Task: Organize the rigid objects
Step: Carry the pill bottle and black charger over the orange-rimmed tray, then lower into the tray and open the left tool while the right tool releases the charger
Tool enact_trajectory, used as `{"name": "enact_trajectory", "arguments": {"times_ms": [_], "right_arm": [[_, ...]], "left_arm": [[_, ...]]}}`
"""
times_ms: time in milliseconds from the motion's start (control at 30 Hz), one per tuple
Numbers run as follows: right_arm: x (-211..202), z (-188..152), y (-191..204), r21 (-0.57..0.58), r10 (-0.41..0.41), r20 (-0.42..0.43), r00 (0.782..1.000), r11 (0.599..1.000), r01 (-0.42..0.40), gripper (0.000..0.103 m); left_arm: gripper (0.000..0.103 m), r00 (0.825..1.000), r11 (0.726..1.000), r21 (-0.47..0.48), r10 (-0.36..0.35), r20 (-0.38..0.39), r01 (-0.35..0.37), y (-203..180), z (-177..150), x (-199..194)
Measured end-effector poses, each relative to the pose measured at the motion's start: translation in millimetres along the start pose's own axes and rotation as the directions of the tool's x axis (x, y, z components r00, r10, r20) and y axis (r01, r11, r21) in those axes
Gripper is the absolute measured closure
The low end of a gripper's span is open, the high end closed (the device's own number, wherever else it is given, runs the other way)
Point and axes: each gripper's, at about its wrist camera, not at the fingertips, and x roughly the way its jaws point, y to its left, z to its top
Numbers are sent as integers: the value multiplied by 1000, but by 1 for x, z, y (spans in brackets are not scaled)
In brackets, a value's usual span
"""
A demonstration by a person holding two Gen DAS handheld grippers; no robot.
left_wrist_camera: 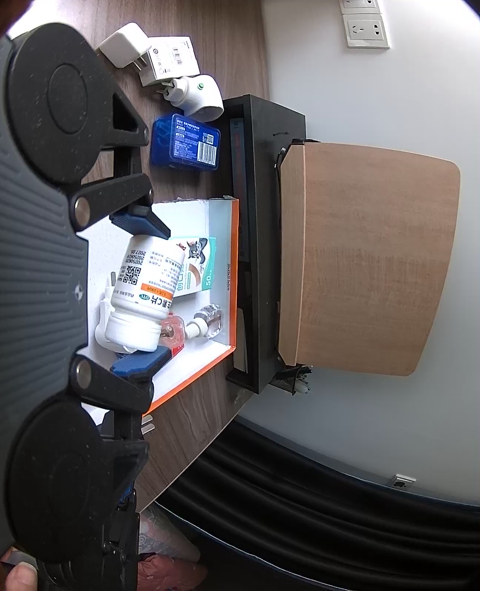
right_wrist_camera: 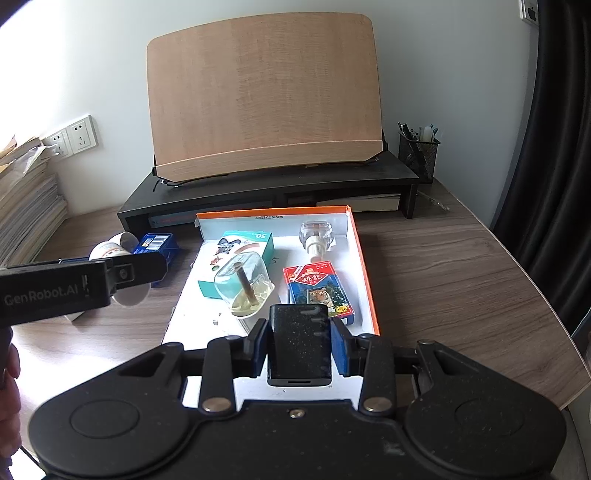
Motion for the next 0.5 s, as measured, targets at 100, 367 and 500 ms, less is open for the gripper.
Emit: {"name": "enact_trajectory", "arguments": {"times_ms": [100, 367, 500], "right_arm": [[0, 0, -1, 1, -1, 3, 1000, 1000, 1, 59], [1, 5, -2, 8, -3, 14, 1000, 1000, 3, 59], [3, 13, -5, 9, -1, 26, 1000, 1000, 1, 59]], "left_arm": [[40, 1000, 1000, 2, -3, 2, 3, 0, 0, 0], [40, 1000, 1000, 12, -12, 12, 12, -1, 7, 4], [40, 1000, 1000, 20, -17, 23, 16, -3, 16, 8]]}}
